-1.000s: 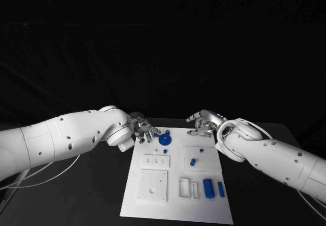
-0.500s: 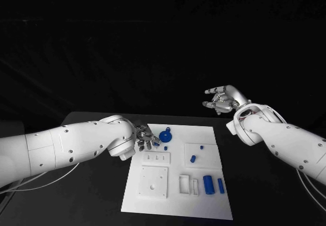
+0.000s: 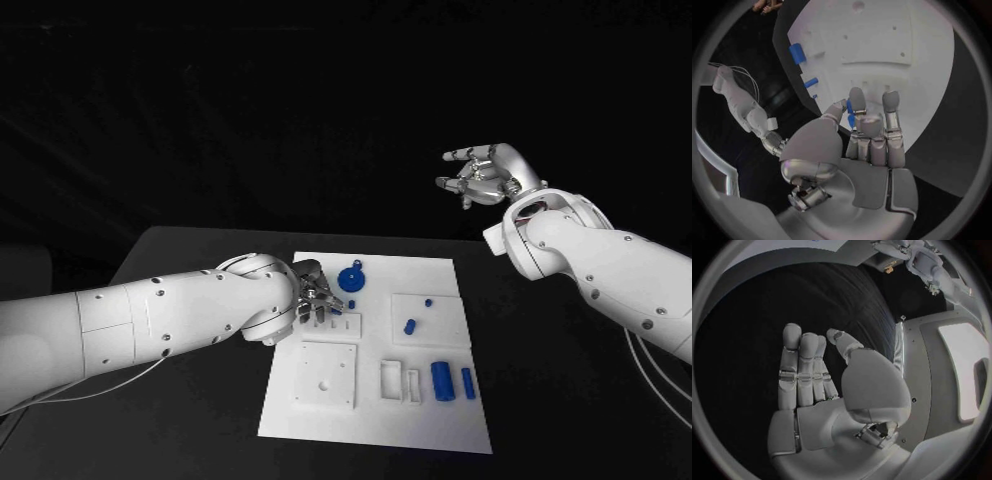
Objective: Assemble the parts on the task board
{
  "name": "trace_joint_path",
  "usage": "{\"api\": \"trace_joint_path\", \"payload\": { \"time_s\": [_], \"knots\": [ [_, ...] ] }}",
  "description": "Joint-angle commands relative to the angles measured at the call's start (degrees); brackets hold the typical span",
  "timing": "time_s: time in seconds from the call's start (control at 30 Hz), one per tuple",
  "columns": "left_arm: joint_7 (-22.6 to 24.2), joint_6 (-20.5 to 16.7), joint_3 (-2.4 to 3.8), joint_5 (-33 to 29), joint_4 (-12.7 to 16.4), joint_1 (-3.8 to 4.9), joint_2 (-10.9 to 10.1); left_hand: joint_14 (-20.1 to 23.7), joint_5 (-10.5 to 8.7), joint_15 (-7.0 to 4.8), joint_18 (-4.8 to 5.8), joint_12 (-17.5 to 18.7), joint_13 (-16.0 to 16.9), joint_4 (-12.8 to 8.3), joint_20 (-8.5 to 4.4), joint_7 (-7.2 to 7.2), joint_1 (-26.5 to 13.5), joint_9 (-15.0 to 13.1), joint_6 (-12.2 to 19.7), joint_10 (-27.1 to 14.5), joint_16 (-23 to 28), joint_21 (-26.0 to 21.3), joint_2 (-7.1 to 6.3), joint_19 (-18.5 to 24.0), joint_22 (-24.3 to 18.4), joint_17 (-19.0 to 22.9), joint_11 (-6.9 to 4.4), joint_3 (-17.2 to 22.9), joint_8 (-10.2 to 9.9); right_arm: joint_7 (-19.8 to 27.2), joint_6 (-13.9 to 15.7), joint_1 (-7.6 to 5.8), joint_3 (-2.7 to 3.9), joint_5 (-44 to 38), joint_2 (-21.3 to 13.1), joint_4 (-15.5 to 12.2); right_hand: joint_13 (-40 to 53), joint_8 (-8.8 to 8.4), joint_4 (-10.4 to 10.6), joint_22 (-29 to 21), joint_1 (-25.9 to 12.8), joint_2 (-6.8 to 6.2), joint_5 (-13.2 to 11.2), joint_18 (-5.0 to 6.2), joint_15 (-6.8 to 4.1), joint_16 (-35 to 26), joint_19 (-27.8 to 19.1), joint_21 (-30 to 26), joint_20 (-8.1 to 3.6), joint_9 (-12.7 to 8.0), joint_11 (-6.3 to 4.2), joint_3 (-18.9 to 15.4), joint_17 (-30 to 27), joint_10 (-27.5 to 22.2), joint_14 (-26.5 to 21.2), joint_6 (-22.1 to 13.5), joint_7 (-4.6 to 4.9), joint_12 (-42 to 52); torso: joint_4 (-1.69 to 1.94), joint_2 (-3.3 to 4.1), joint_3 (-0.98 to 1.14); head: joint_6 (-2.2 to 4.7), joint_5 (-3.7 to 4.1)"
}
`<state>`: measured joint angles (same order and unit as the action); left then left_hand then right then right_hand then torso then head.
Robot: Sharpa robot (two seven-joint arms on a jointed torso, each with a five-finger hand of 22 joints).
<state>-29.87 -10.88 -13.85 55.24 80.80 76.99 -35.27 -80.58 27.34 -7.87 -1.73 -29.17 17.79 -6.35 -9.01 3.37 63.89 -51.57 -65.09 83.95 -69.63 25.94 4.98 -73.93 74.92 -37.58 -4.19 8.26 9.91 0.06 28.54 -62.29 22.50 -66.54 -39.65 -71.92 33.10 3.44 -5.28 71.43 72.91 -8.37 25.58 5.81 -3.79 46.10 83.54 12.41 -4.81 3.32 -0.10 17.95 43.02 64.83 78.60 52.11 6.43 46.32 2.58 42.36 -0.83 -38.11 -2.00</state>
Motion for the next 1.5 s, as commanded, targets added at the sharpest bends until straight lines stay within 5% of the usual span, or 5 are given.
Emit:
{"api": "trace_joint_path", "payload": {
  "time_s": [0.03, 0.43, 1.5],
  "knots": [
    [-0.6, 0.2, 0.03, 3.3, -0.1, -0.35, 0.2, -0.2, 0.22, -0.02, 0.9, -0.2, 0.0, -5.2, 0.09, -4.91, -0.3, -4.6, -5.2, 2.7, 0.2, 0.3, 0.03, -0.4, 0.9, 0.0, -0.31, 4.8, -0.2, 1.5, 0.4, -0.12, 0.06, 0.3, 0.2, -0.1, -0.3, -0.04, -1.3, 0.3, 0.3, -0.34, 0.4, 0.46, 0.03, 0.3, 0.5, -0.4, 0.0, 0.1, 0.21, 0.3, -0.1, 0.3, -0.5, 1.5, 0.68, 0.1, -0.01, -0.03, 0.06, -0.23, 0.1],
    [-1.2, 1.1, 0.04, 3.6, -0.6, -1.28, 0.5, -0.3, 0.14, -0.02, 0.88, -0.2, -0.2, -5.2, 0.1, -4.9, -0.4, -4.7, -5.3, 2.7, 0.5, 0.3, 0.07, -0.4, 0.9, 0.1, -0.29, 4.8, -0.4, 1.4, 0.1, -0.23, 0.08, -1.1, 0.6, -0.1, -0.9, -0.04, -2.6, 1.2, -0.7, 0.19, 0.4, 0.49, 0.05, 0.6, 0.6, -1.0, 0.03, 0.1, 0.19, 0.2, -0.5, 0.3, -0.5, 1.7, 0.64, 0.2, -0.1, -0.05, 0.07, -0.46, 0.0],
    [-2.1, 3.1, 0.05, 1.5, -1.1, -1.94, 0.1, -0.3, 0.14, -0.04, 0.92, -0.2, -0.3, -5.2, 0.08, -4.87, -0.5, -5.0, -5.2, 2.7, 0.7, 0.3, 0.05, -0.4, 0.9, 0.0, -0.28, 4.8, -0.6, 0.1, -0.4, -0.24, 0.08, -1.2, 1.2, 0.4, -1.2, 0.0, -2.8, 1.8, -1.1, 0.16, 1.1, 0.44, 0.03, 0.6, 0.9, -1.9, 0.0, 0.2, 0.15, 0.6, -0.8, 0.1, -0.7, 3.0, 0.57, 0.3, -0.06, -0.05, 0.05, -0.55, 0.14]
  ]
}}
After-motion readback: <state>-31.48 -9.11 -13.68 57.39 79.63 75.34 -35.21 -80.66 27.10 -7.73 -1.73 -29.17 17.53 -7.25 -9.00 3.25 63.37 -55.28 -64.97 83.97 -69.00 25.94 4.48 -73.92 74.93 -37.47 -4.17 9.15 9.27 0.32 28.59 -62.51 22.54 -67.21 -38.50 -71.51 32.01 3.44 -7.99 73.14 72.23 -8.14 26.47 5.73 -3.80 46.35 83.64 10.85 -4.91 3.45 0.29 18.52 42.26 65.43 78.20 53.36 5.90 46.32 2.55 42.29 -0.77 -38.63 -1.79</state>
